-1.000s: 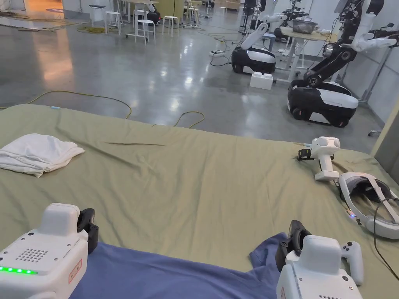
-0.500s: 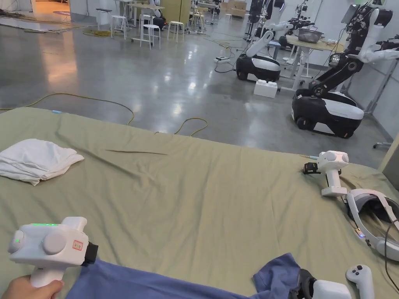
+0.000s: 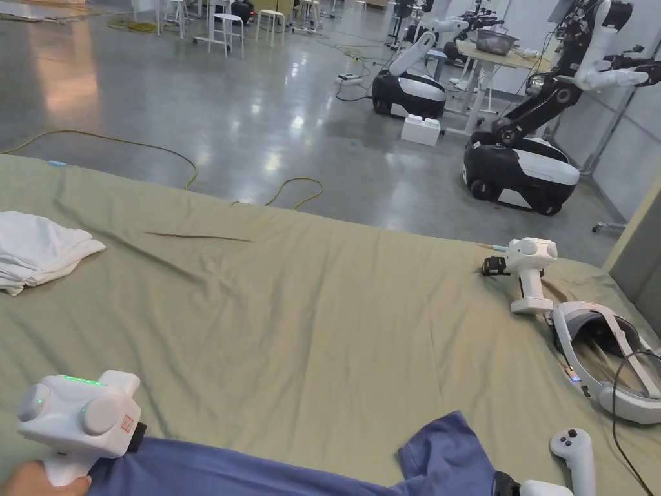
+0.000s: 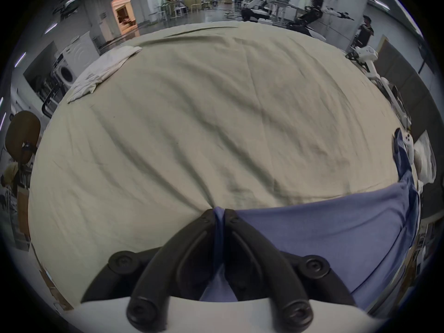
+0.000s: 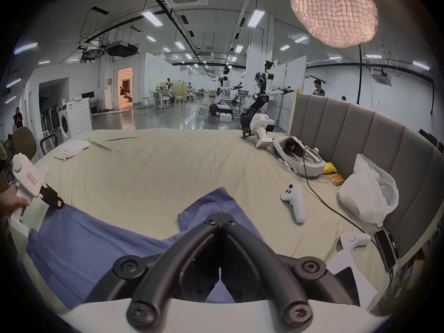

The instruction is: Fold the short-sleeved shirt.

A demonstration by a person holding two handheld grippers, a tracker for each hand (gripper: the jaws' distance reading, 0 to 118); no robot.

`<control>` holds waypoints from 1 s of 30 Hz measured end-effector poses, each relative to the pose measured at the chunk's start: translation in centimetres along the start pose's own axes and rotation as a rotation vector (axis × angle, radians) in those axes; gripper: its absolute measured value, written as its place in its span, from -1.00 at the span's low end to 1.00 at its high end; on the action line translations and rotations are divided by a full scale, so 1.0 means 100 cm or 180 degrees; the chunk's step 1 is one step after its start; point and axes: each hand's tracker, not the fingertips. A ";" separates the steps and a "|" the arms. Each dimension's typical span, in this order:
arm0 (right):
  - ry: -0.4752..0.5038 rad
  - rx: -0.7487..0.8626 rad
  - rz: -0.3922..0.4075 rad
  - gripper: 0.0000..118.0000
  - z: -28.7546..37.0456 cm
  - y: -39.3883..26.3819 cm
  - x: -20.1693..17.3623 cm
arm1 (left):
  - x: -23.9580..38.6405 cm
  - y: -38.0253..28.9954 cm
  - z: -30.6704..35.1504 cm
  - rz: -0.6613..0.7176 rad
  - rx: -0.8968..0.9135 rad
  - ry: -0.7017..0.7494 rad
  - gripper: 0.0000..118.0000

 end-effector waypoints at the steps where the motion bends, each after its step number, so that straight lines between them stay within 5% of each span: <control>1: 0.0005 -0.0059 -0.0016 -1.00 -0.007 0.003 0.004 | -0.005 0.000 0.000 -0.0002 0.0007 -0.0030 -0.90; 4: -0.0112 -0.0382 -0.0018 -0.92 -0.033 0.016 0.016 | -0.013 -0.004 0.011 0.0019 0.0099 -0.0156 -0.90; 8: 0.0022 -0.0804 -0.0201 0.14 -0.082 0.035 0.040 | -0.024 -0.009 0.031 0.0200 0.0371 -0.0259 -0.90; 17: 0.0157 -0.2049 0.0094 0.12 -0.208 0.022 0.054 | -0.019 -0.025 0.053 0.0234 0.0731 -0.0270 -0.90; 20: 0.0246 -0.2449 -0.0026 0.05 -0.226 0.002 0.055 | -0.020 -0.029 0.054 0.0300 0.0744 -0.0277 -0.90; 22: 0.0180 -0.2157 -0.0098 -0.01 -0.216 0.003 0.055 | -0.021 -0.032 0.051 0.0344 0.0709 -0.0298 -0.90; 26: 0.0111 -0.2092 0.0080 -0.96 -0.210 0.001 0.051 | -0.021 -0.035 0.047 0.0377 0.0695 -0.0284 -0.90; 30: 0.0299 -0.2067 -0.0109 -0.97 -0.193 0.004 0.058 | -0.021 -0.039 0.044 0.0416 0.0646 -0.0306 -0.90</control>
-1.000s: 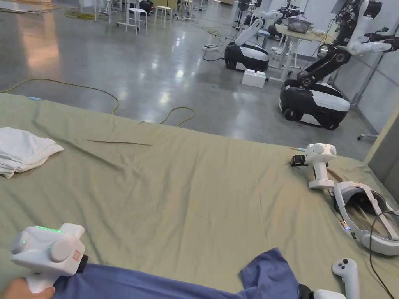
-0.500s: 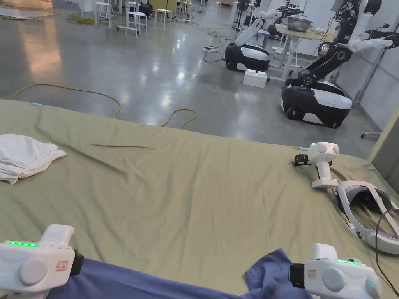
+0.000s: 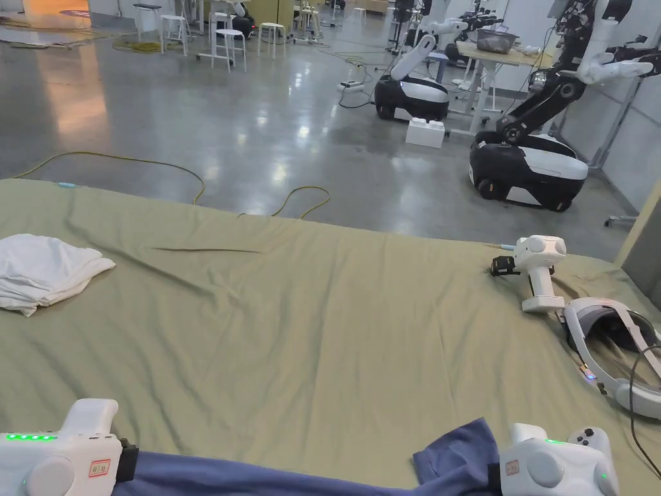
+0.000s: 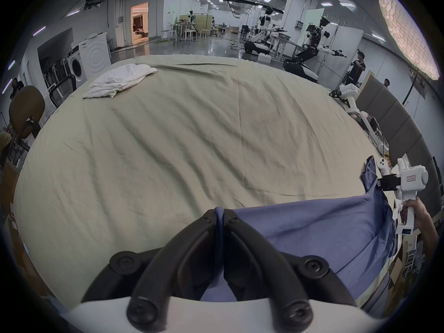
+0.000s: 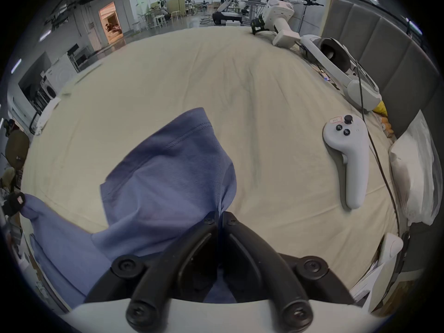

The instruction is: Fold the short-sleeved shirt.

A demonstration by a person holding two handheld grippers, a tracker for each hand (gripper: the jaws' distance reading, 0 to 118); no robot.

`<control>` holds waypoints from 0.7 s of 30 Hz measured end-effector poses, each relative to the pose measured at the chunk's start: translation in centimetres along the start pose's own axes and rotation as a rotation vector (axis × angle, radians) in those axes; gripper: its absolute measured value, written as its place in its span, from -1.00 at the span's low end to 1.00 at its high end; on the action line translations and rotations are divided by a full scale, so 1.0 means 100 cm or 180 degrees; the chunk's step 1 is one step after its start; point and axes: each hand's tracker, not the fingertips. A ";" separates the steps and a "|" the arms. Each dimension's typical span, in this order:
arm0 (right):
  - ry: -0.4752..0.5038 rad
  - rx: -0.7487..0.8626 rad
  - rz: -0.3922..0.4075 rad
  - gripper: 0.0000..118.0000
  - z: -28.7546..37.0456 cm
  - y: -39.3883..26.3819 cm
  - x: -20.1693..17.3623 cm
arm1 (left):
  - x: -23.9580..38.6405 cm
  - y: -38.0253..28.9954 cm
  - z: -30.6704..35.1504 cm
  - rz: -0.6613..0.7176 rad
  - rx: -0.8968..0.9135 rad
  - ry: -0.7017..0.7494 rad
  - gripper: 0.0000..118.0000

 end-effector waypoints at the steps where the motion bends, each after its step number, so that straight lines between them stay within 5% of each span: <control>1: 0.0013 0.0035 -0.0031 -0.97 0.006 -0.004 0.001 | 0.000 -0.001 0.001 0.0012 0.0000 0.0002 -0.90; 7: 0.0148 0.0399 -0.0175 -0.97 0.061 -0.033 0.009 | -0.005 -0.008 0.021 0.0100 0.0086 -0.0105 -0.90; 21: 0.0002 0.0932 0.0309 -0.97 0.197 -0.109 0.019 | -0.019 -0.048 0.103 0.0003 0.0485 -0.0298 -0.90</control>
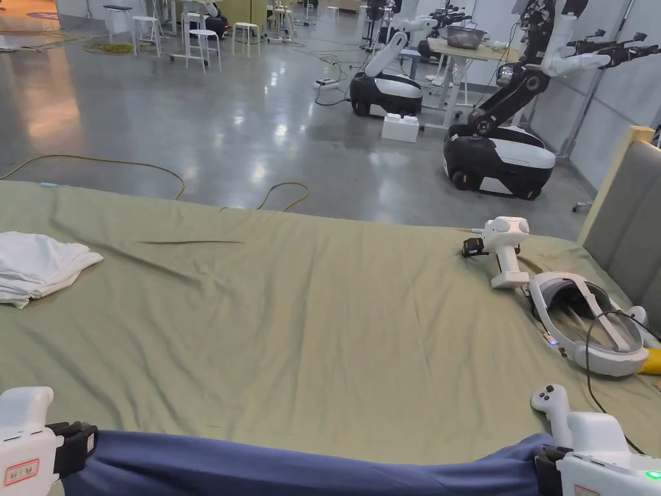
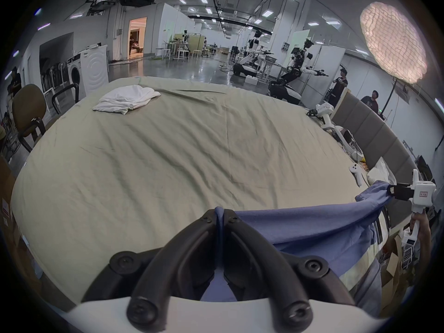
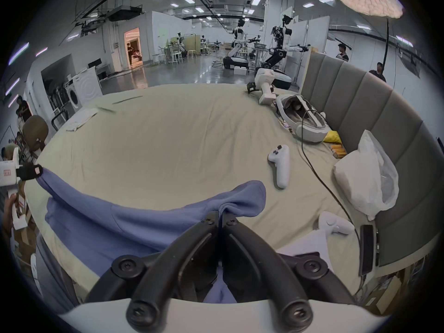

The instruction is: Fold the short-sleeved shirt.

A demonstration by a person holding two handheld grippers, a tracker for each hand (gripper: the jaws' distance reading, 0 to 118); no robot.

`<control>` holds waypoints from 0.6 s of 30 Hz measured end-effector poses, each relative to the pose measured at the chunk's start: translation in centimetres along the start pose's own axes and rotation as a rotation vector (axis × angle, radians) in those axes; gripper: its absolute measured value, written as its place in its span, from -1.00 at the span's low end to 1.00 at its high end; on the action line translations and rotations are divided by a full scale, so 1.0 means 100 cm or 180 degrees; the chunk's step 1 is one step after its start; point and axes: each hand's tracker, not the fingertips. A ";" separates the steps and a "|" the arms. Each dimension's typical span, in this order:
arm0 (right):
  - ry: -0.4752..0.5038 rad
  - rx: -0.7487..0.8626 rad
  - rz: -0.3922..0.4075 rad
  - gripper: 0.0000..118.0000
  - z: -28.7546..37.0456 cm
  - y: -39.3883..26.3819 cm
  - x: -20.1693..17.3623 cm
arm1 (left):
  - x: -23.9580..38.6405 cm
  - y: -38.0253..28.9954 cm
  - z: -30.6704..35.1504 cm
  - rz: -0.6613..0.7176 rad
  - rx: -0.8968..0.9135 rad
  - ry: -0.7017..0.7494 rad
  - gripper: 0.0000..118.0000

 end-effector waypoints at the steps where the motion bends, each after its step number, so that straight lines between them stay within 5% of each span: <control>1: -0.0016 -0.0030 0.0026 -0.97 0.005 -0.006 0.000 | -0.001 -0.006 0.004 -0.0002 -0.0009 -0.0010 -0.90; 10: -0.0192 -0.0621 0.0233 -0.97 0.023 -0.077 -0.005 | -0.016 -0.066 0.017 0.0053 -0.0344 -0.0068 -0.90; 18: -0.0194 -0.1019 0.0152 -0.97 -0.006 -0.126 -0.010 | -0.036 -0.103 -0.006 0.0105 -0.0697 -0.0020 -0.89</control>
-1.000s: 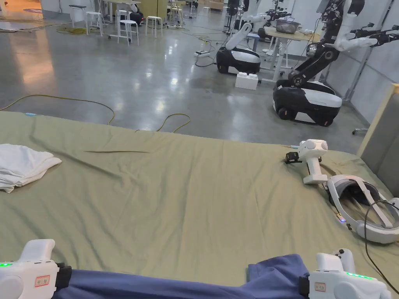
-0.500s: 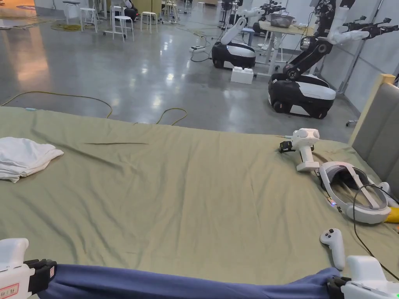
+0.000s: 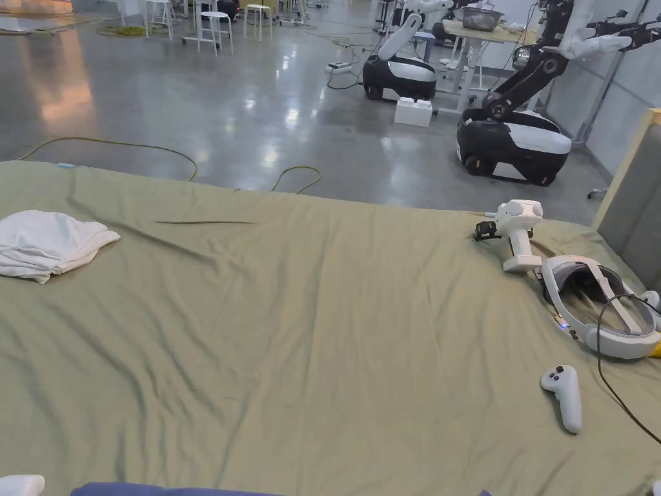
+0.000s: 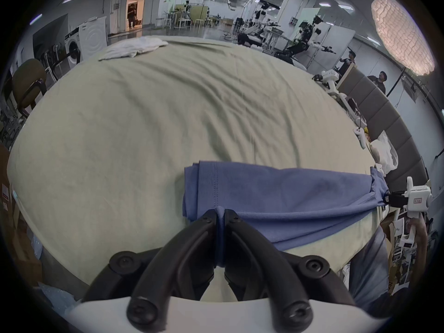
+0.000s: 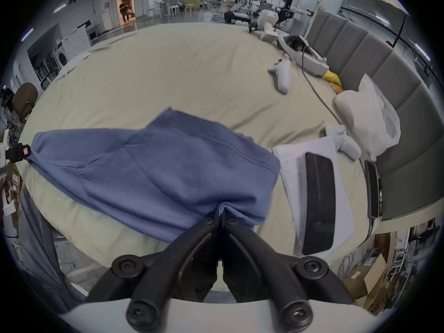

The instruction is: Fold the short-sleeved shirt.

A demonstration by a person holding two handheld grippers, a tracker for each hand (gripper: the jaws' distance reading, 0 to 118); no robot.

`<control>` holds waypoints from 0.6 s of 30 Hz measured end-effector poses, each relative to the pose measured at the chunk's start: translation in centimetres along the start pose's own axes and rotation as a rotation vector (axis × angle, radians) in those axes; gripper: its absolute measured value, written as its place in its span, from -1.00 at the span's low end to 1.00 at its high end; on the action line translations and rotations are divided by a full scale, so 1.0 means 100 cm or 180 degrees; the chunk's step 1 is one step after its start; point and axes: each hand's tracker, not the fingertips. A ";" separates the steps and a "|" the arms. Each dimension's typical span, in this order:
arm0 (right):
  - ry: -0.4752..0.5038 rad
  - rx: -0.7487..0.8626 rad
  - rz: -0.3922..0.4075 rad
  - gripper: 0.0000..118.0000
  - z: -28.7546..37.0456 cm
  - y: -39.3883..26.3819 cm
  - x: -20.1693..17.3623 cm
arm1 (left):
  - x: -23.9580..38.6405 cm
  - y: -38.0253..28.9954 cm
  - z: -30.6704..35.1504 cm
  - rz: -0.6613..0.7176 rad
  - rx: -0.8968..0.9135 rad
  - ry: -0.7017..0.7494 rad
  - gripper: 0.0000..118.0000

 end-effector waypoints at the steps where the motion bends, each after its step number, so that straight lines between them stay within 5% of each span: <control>1: -0.0001 -0.0023 -0.0014 -0.97 -0.005 -0.001 0.000 | -0.001 -0.001 -0.003 -0.0001 -0.0032 0.0013 -0.88; 3: -0.0014 -0.0041 -0.0037 -0.94 -0.013 -0.003 -0.002 | -0.001 -0.001 -0.008 -0.0007 -0.0068 0.0033 -0.75; 8: -0.0346 -0.0031 0.0096 -0.02 -0.004 0.000 -0.005 | 0.008 0.006 0.007 0.0036 -0.0063 0.0114 -0.06; 18: -0.0572 0.1035 -0.0182 0.07 0.076 0.048 -0.021 | 0.047 0.051 0.050 -0.0153 0.0819 0.0108 -0.06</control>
